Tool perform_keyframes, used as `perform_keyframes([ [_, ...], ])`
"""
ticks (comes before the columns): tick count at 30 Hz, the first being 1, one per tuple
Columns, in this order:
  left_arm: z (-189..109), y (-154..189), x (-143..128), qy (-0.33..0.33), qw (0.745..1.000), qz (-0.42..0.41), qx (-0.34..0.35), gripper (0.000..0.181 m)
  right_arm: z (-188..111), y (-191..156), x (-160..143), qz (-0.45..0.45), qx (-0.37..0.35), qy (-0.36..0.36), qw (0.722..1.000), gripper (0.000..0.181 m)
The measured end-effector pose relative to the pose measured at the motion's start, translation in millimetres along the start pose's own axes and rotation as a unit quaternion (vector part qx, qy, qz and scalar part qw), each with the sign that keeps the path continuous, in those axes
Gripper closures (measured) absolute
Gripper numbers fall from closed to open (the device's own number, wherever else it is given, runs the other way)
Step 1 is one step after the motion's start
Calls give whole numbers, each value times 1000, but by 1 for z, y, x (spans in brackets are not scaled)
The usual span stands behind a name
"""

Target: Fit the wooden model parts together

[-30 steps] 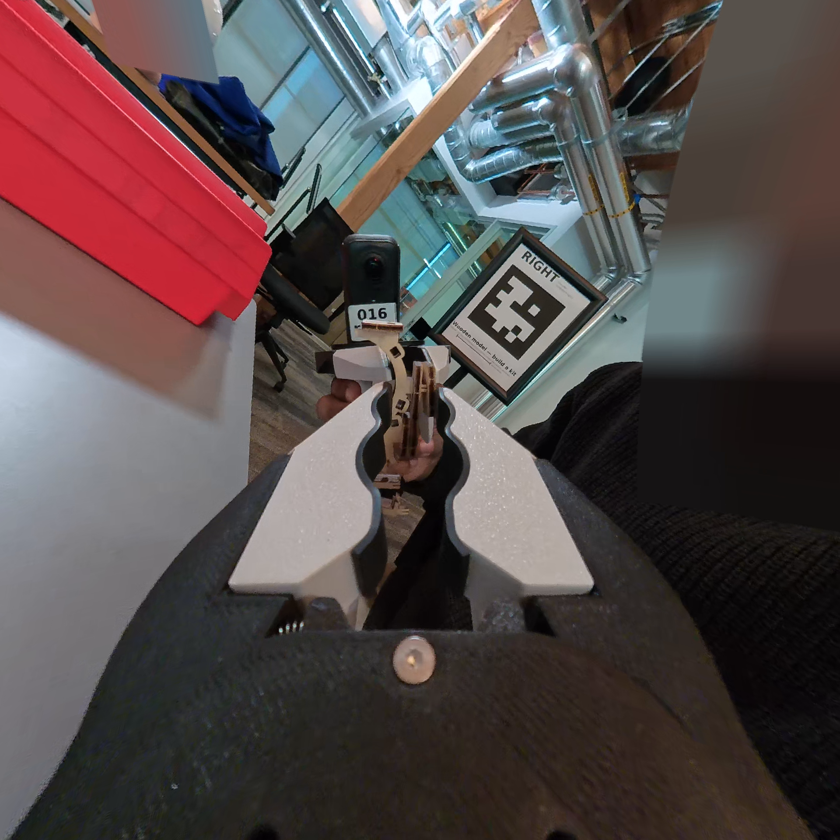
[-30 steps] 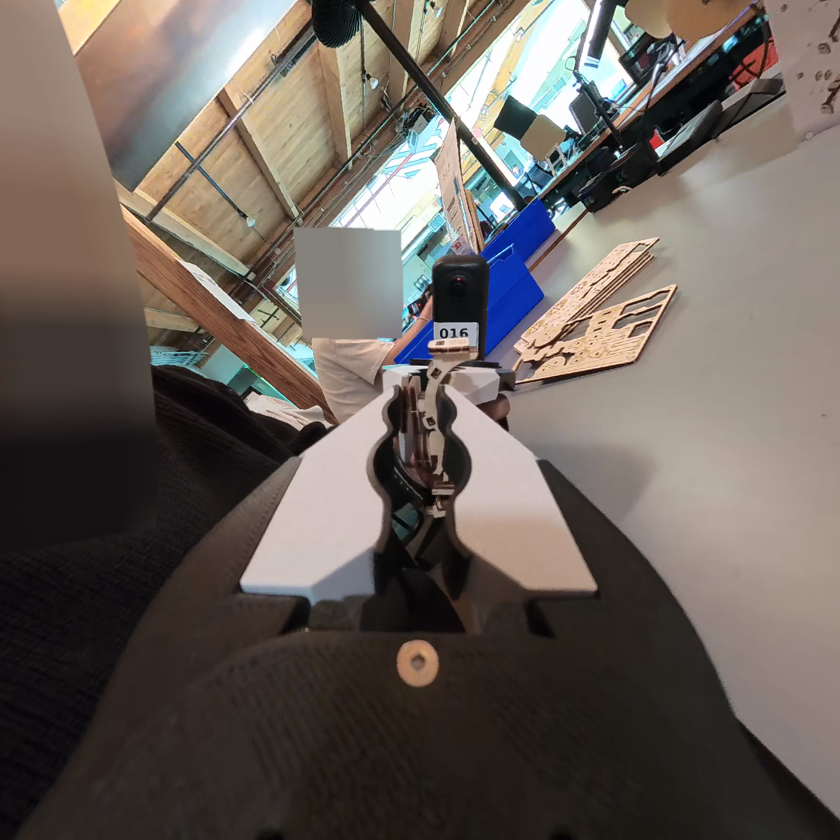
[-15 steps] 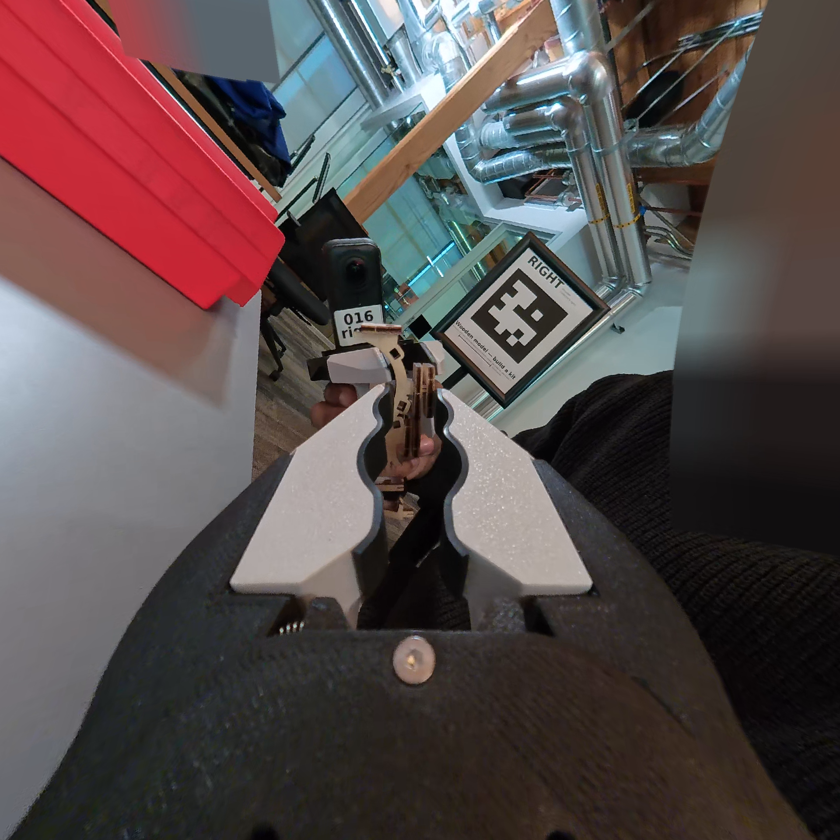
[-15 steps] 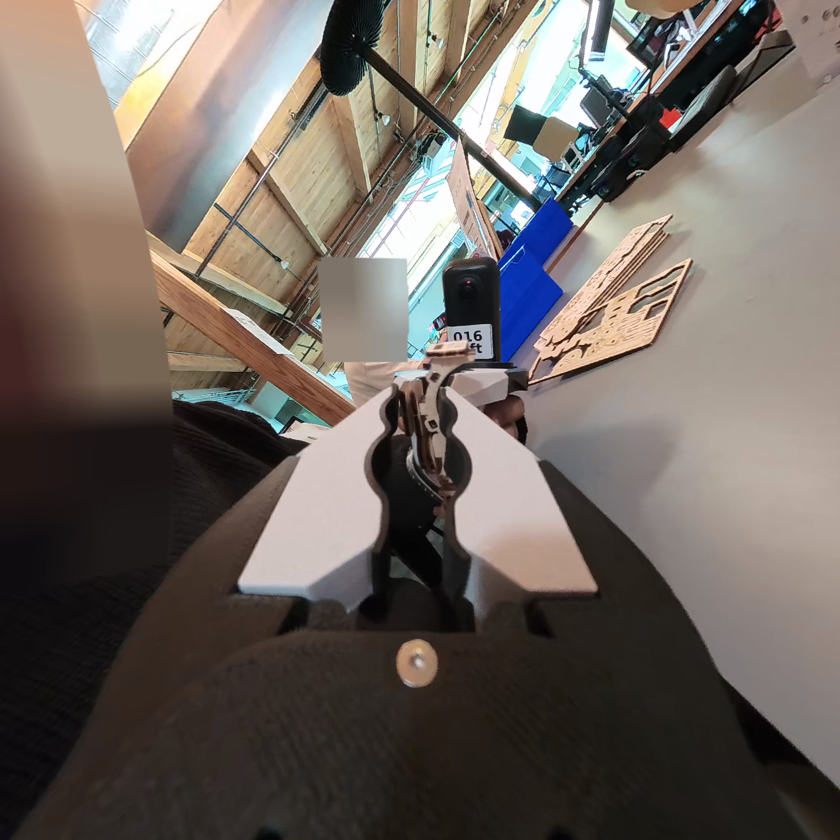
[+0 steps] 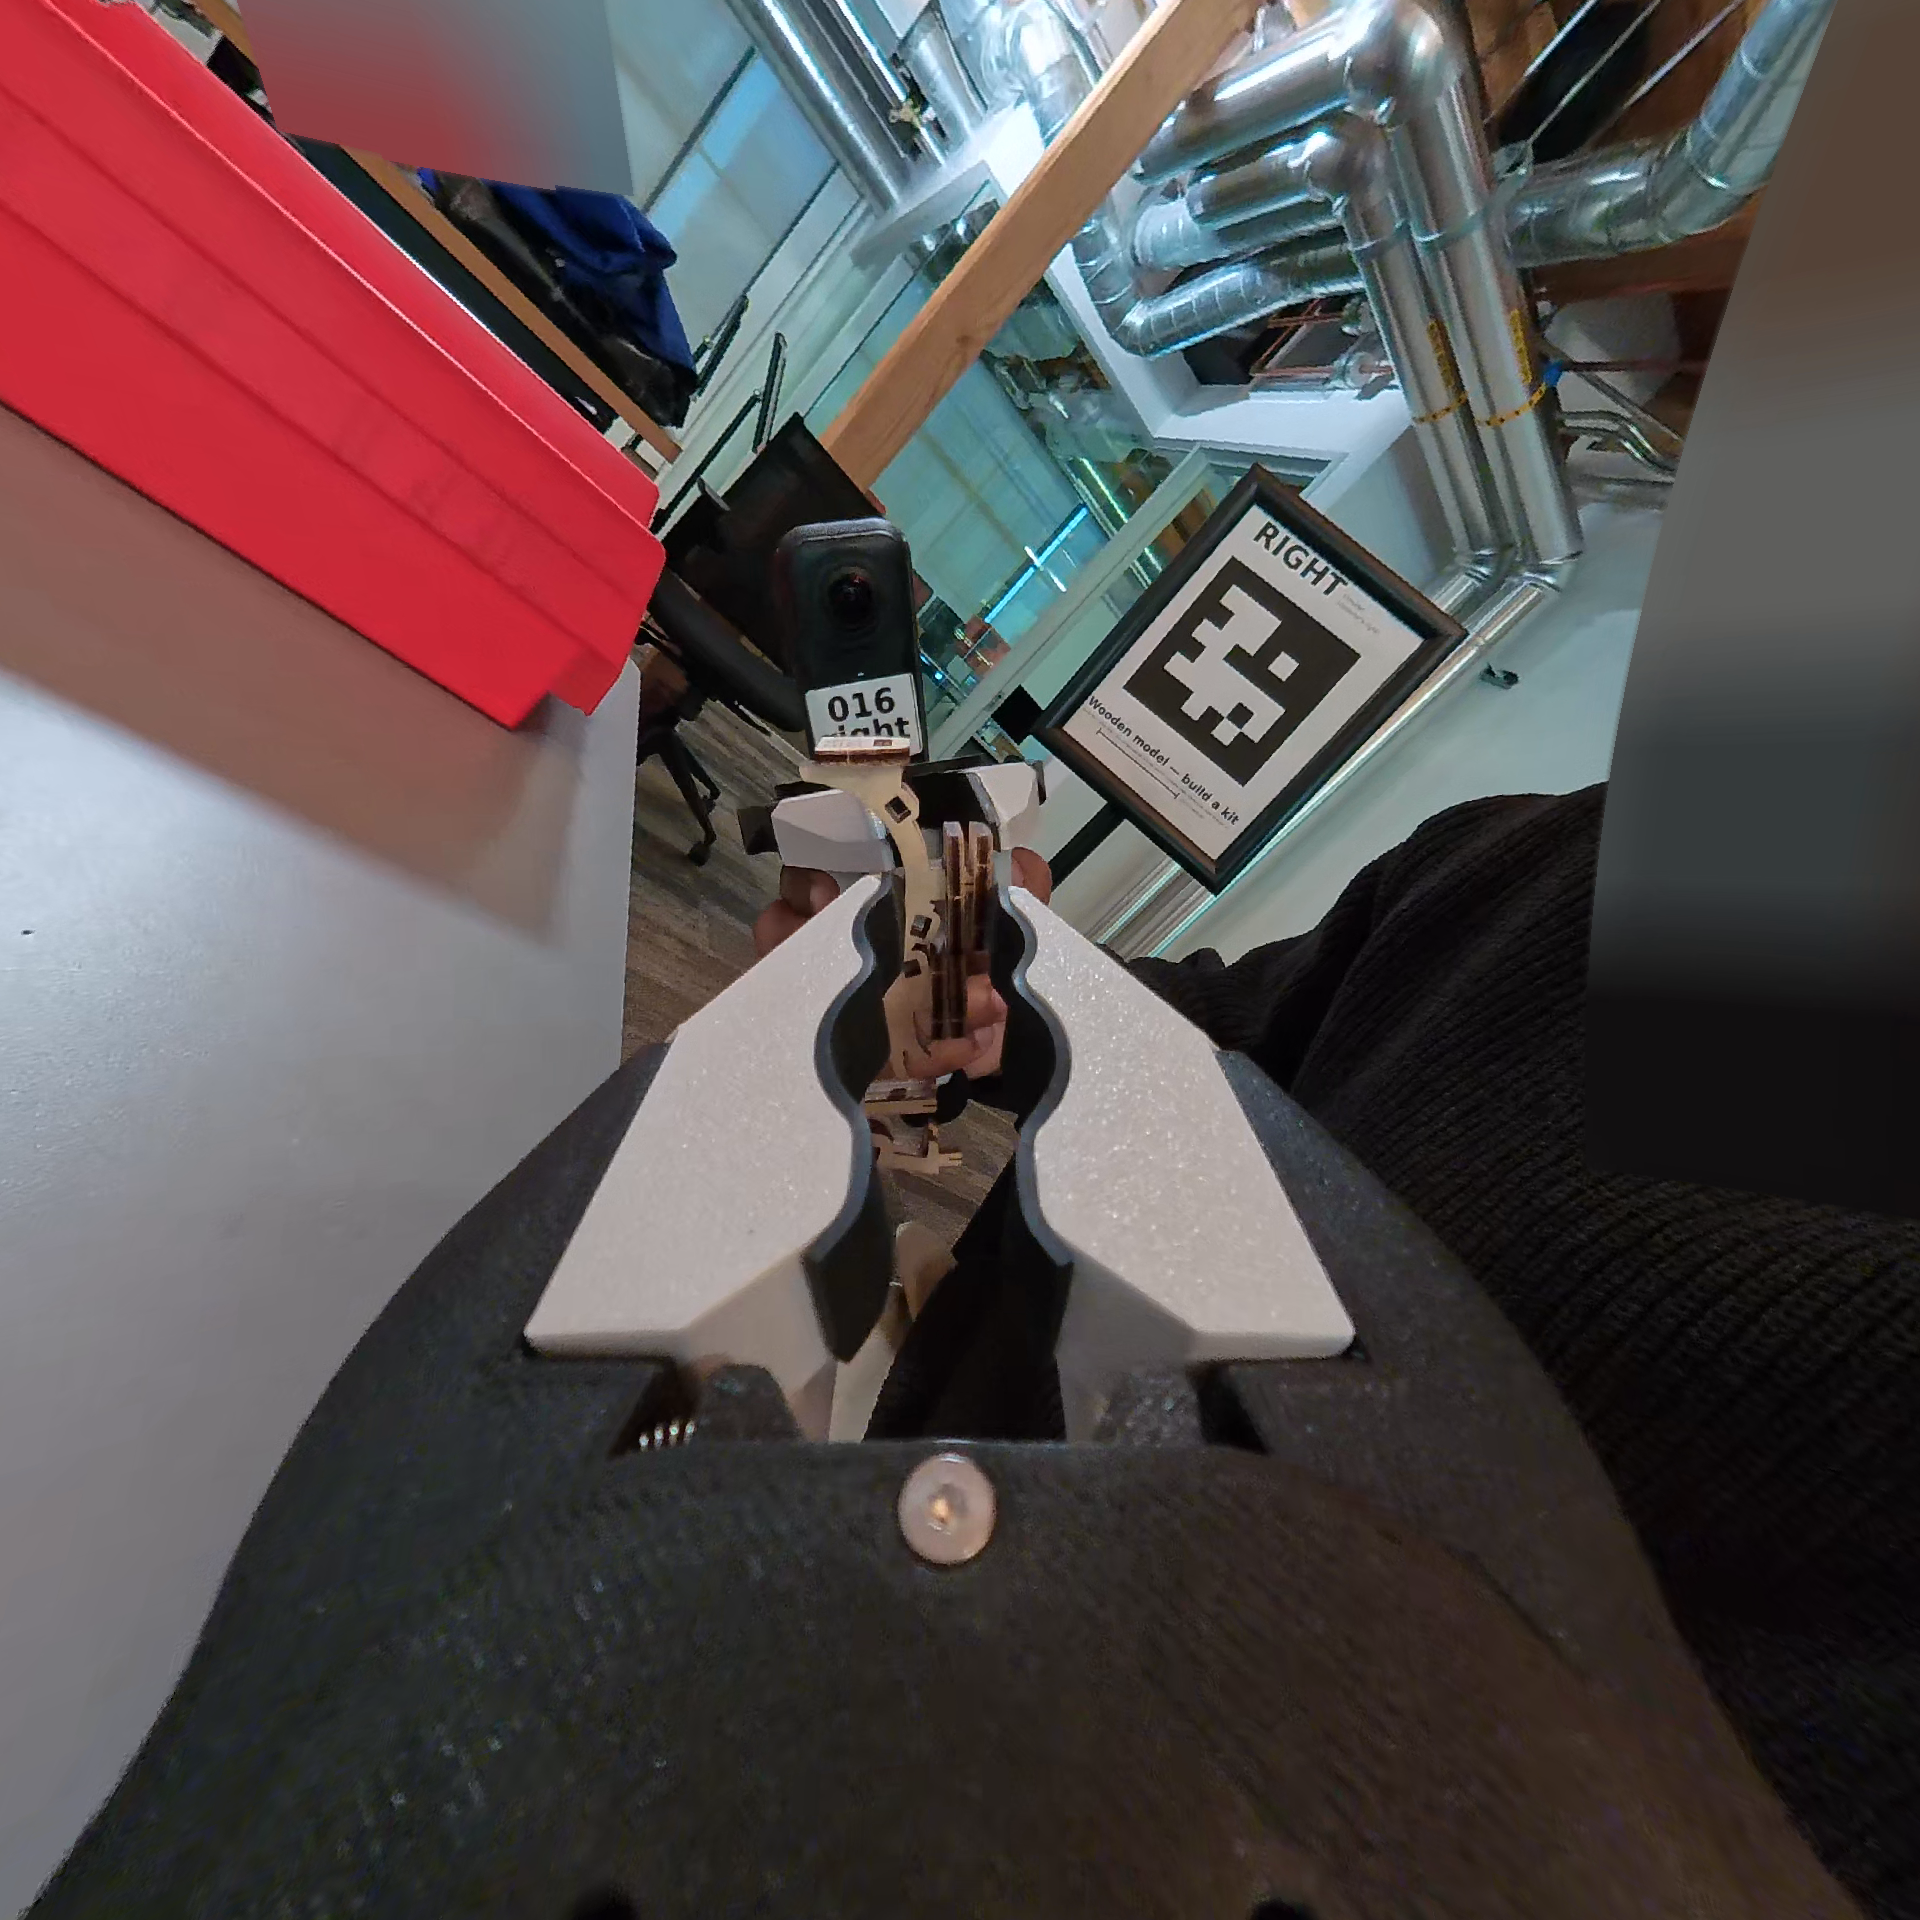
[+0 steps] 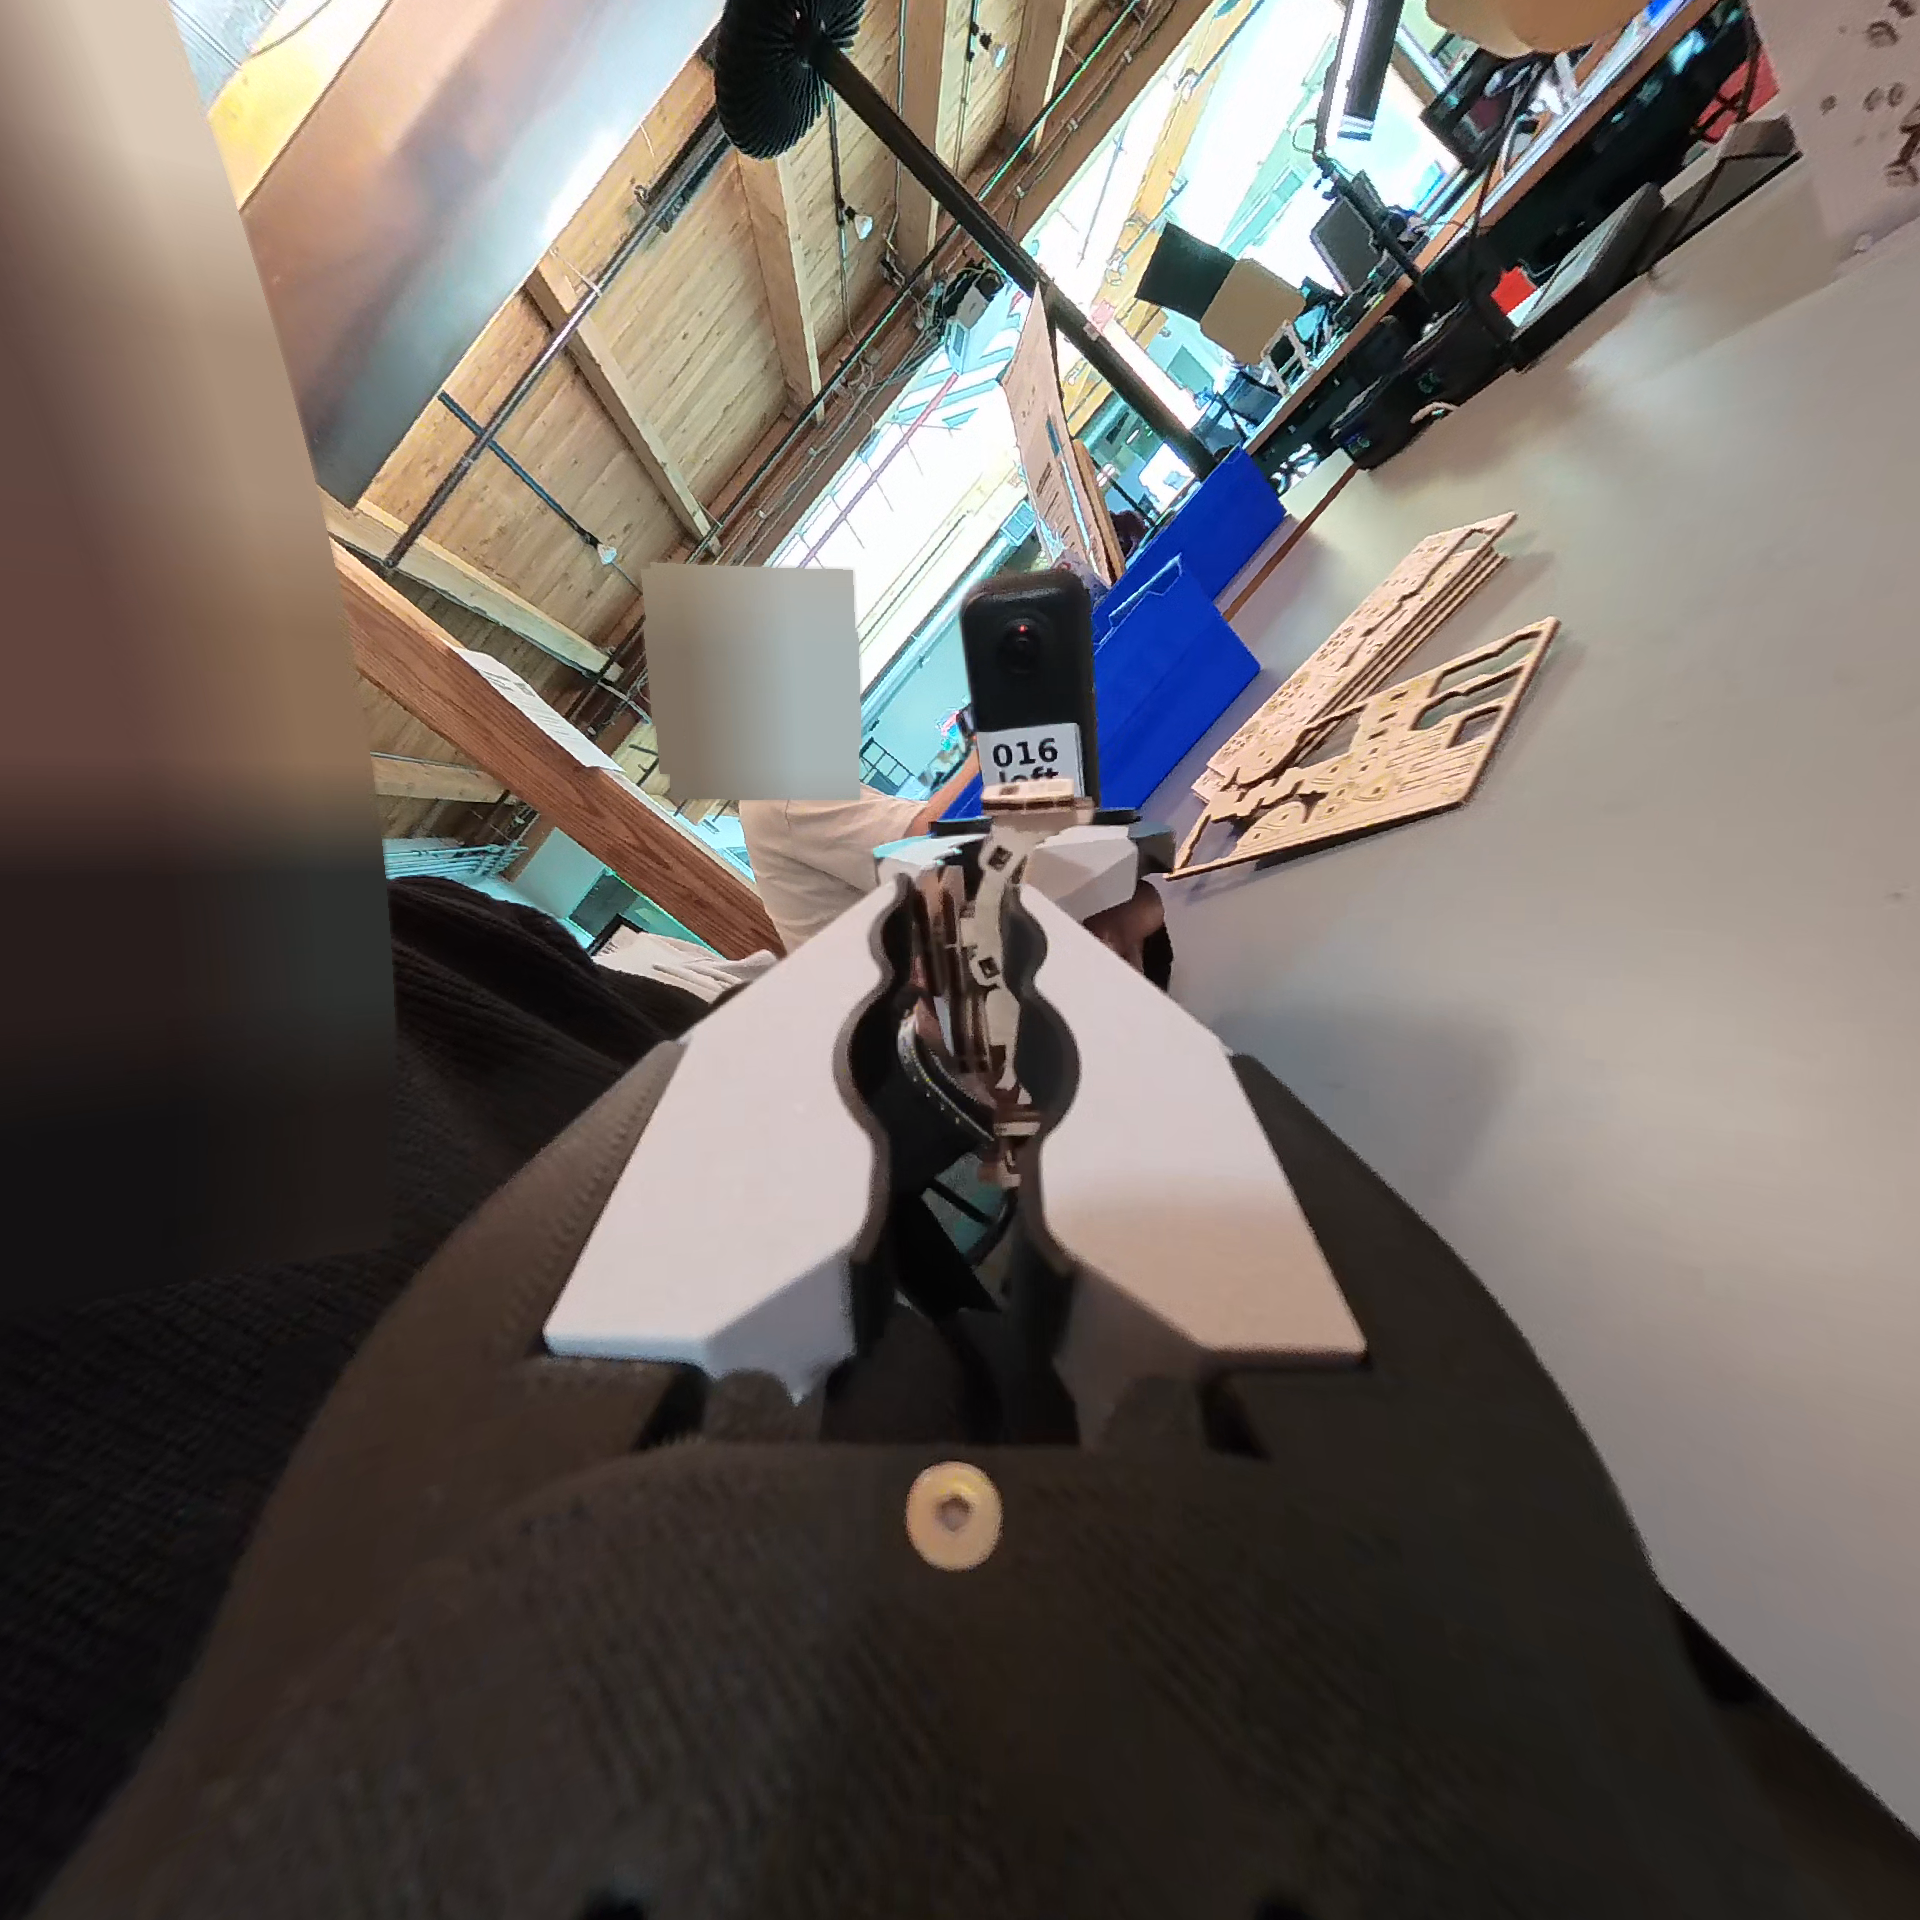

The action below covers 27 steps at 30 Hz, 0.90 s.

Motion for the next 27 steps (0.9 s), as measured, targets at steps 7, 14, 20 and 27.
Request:
perform_keyframes([
  [7, 1, 1, 0, 9, 1000, 1, 3, 167, 0, -3, 1, -21, -14, 1, 1000, 166],
  [14, 0, 0, 0, 12, 1000, -4, 7, 168, 0, -2, 2, -46, -19, 2, 999, 163],
  [20, 0, -2, 0, 20, 1000, -23, 2, 169, 2, -3, 1, -73, -31, -15, 997, 163],
  [27, -1, -2, 1, 19, 999, -30, -6, 169, 2, -2, 1, -49, -16, -9, 999, 163],
])
Point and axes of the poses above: each gripper's, where its closed fingertips meet, z out along the fingers, x out of its top, y = z × x across the jaws, the point moved 9 cm from there along -z, back along the fingers, and after that the axes turned 4 degrees about -z, right-handed, at the moved point
